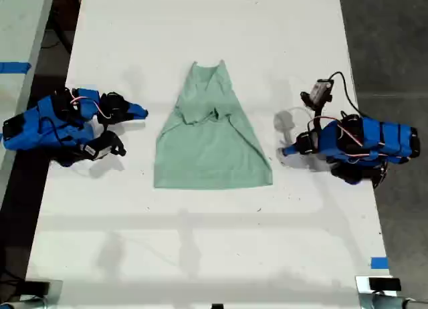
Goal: Fold t shirt
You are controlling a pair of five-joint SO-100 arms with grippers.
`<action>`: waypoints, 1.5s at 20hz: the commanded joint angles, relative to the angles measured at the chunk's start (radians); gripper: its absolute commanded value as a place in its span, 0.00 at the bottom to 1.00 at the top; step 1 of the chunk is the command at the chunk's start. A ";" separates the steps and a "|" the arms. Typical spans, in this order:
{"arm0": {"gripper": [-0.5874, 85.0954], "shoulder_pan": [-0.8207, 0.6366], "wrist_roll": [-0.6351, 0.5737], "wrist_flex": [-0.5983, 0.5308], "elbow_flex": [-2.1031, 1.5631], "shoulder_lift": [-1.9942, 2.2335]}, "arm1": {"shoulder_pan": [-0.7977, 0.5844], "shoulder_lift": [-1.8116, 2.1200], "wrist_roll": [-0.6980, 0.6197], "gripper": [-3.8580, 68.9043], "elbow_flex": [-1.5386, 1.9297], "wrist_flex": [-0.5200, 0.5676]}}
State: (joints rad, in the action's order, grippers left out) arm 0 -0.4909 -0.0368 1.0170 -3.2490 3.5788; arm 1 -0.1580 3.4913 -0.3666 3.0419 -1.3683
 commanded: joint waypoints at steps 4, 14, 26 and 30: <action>0.00 -0.021 -0.012 -0.003 -0.038 0.008 | 0.091 -0.144 0.155 0.05 -0.164 0.089; 0.00 -0.028 -0.012 -0.003 -0.038 0.008 | 0.117 -1.124 0.074 0.37 -0.394 0.692; 0.00 -0.025 -0.012 -0.003 -0.038 0.008 | 0.130 -1.431 -0.055 0.07 -0.868 0.545; 0.00 -0.025 -0.012 -0.003 -0.038 0.008 | 0.129 -1.471 -0.190 0.07 -1.173 0.488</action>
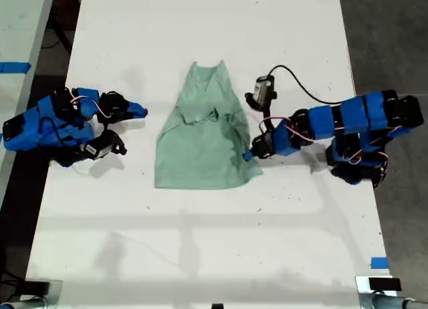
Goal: Fold t shirt
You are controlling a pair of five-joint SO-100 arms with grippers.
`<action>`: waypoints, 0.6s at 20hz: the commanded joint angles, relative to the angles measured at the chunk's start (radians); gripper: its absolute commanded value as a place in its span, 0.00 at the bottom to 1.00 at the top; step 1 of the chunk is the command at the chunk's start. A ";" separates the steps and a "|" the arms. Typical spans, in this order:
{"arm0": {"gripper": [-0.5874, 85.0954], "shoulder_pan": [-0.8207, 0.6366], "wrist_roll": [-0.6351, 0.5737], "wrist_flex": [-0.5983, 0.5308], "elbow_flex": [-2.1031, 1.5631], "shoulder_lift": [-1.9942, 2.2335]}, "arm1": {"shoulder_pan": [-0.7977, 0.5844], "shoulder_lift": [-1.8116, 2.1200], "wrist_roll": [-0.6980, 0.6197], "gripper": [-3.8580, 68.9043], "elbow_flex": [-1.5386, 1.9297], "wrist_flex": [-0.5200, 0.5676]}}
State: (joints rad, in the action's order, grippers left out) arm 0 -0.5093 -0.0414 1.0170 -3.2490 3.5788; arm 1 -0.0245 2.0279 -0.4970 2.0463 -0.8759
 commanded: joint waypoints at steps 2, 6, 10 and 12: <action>0.00 -0.005 -0.008 -0.003 -0.038 0.008 | 0.015 -0.098 -0.100 0.07 -0.304 0.021; 0.00 -0.003 -0.008 -0.003 -0.038 0.008 | 0.051 -0.410 -0.143 0.11 -0.552 0.029; 0.00 -0.003 -0.008 -0.003 -0.038 0.008 | 0.066 -0.615 -0.152 0.30 -0.798 -0.080; 0.00 -0.003 -0.008 -0.003 -0.038 0.008 | 0.066 -0.588 -0.158 0.30 -0.819 -0.110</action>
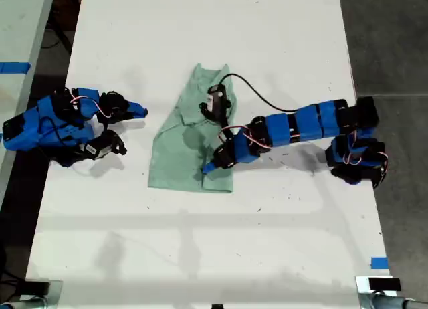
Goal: Fold t shirt
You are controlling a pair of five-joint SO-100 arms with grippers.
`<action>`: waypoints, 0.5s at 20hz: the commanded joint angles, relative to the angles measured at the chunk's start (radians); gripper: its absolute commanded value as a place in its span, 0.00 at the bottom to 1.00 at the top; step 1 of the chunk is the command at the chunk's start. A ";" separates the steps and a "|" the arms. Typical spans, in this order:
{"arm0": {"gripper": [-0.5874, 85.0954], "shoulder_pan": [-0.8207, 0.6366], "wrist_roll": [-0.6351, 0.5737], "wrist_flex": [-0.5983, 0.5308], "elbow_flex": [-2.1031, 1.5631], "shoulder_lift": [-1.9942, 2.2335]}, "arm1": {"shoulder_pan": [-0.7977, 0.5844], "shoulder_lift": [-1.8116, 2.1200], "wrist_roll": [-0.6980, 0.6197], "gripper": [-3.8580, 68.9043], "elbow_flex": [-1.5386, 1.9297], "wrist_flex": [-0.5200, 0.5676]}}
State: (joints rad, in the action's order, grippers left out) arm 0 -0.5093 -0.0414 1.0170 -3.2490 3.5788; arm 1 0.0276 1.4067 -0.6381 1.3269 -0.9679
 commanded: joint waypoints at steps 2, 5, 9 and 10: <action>0.00 -0.003 -0.008 -0.003 -0.038 0.008 | 0.009 0.107 -0.011 0.29 -0.081 -0.072; 0.00 -0.003 -0.008 -0.003 -0.038 0.008 | 0.011 0.293 0.018 0.26 0.040 -0.115; 0.00 -0.002 -0.008 -0.003 -0.038 0.008 | -0.002 0.712 0.137 0.09 0.540 -0.072; 0.00 -0.002 -0.008 -0.003 -0.038 0.008 | -0.021 0.856 0.166 0.06 0.747 -0.006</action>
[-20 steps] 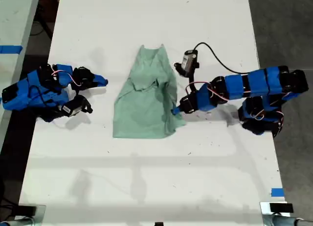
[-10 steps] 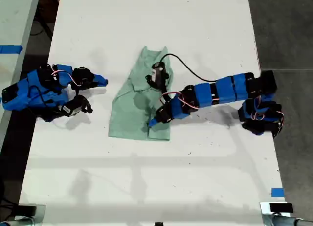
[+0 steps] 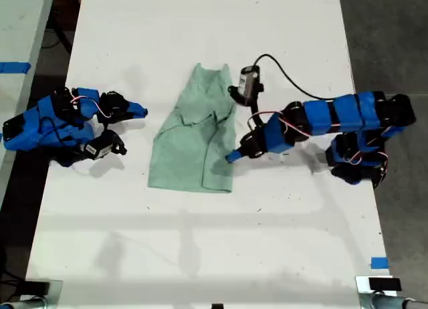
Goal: Fold t shirt
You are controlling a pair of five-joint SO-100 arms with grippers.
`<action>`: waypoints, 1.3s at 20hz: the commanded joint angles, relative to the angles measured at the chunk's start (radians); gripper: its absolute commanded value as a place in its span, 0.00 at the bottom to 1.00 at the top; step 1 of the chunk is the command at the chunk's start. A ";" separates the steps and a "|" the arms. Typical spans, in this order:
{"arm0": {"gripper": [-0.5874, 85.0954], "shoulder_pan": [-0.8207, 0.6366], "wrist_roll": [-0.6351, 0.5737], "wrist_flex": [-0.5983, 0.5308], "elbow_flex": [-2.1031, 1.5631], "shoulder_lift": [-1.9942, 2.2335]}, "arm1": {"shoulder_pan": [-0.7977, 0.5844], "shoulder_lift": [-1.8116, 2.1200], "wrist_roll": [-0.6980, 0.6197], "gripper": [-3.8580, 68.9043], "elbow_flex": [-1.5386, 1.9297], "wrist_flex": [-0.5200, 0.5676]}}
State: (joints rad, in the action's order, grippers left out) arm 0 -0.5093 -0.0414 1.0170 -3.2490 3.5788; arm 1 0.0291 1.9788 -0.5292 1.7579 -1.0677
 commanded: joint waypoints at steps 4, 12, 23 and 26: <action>0.00 -0.002 -0.008 -0.003 -0.038 0.008 | -0.127 0.864 0.084 0.06 1.075 0.261; 0.00 -0.003 -0.003 -0.003 -0.038 0.008 | -0.249 1.522 0.017 0.07 1.356 -0.137; 0.00 -0.003 0.000 -0.003 -0.038 0.008 | -0.250 1.523 0.149 0.07 1.355 -0.227; 0.00 -0.011 -0.006 -0.003 -0.038 0.008 | -0.245 1.523 0.175 0.07 1.355 -0.236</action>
State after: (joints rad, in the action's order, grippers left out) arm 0 -0.5093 -0.0414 1.0170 -3.2490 3.5788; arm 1 -0.2132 3.4852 -0.3743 3.0511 -1.3008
